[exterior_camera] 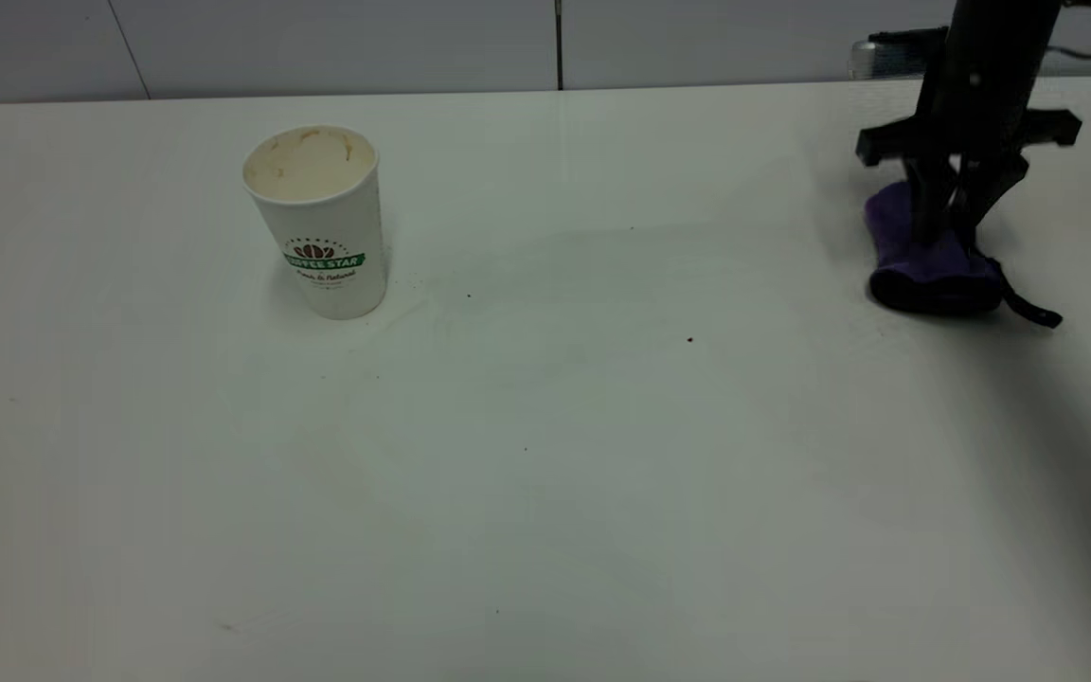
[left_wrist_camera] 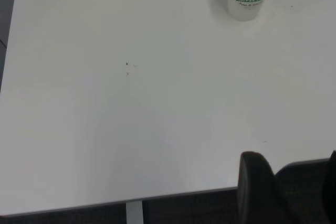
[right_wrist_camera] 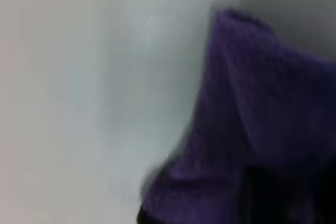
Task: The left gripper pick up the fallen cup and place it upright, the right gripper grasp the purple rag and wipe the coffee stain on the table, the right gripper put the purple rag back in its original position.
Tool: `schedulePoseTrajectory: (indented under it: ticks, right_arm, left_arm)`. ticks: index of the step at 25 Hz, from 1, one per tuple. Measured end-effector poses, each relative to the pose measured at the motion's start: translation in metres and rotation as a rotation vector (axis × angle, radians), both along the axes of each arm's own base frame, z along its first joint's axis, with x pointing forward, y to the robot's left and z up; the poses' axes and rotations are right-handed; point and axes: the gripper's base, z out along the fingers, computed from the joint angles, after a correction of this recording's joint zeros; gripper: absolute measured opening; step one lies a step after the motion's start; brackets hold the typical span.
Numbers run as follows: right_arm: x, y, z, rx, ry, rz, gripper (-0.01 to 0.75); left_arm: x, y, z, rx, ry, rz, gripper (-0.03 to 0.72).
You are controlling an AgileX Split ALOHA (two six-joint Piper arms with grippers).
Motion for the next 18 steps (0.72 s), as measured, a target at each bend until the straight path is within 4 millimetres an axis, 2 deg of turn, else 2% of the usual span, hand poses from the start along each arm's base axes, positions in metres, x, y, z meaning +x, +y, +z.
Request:
schedulePoseTrajectory:
  ticks: [3, 5, 7, 9, 12, 13, 14, 16, 18]
  right_arm:
    - [0.008, -0.001, 0.056, -0.01, -0.098, 0.052, 0.569]
    - [0.009, 0.0, 0.101, -0.007, -0.179, 0.073, 0.678]
    - [0.002, 0.002, 0.141, 0.022, -0.231, 0.077, 0.718]
    - [-0.016, 0.004, 0.177, 0.048, -0.249, 0.075, 0.728]
    - [-0.062, 0.01, 0.247, 0.084, -0.301, 0.088, 0.73]
    - [-0.081, 0.011, 0.262, 0.087, -0.303, 0.095, 0.73]
    - [-0.103, 0.013, 0.288, 0.091, -0.338, 0.106, 0.73]
    - [-0.152, 0.014, 0.326, 0.098, -0.391, 0.13, 0.73]
    - [-0.198, 0.013, 0.35, 0.105, -0.431, 0.145, 0.73]
  left_arm:
    - [0.0, 0.0, 0.0, 0.0, 0.0, 0.0, 0.337]
    - [0.0, 0.0, 0.0, 0.0, 0.0, 0.0, 0.337]
    - [0.0, 0.0, 0.0, 0.0, 0.0, 0.0, 0.337]
    - [0.0, 0.0, 0.0, 0.0, 0.0, 0.0, 0.337]
    - [0.0, 0.0, 0.0, 0.0, 0.0, 0.0, 0.337]
    - [0.0, 0.0, 0.0, 0.0, 0.0, 0.0, 0.337]
    - [0.0, 0.0, 0.0, 0.0, 0.0, 0.0, 0.337]
    - [0.0, 0.0, 0.0, 0.0, 0.0, 0.0, 0.337]
    - [0.0, 0.0, 0.0, 0.0, 0.0, 0.0, 0.337]
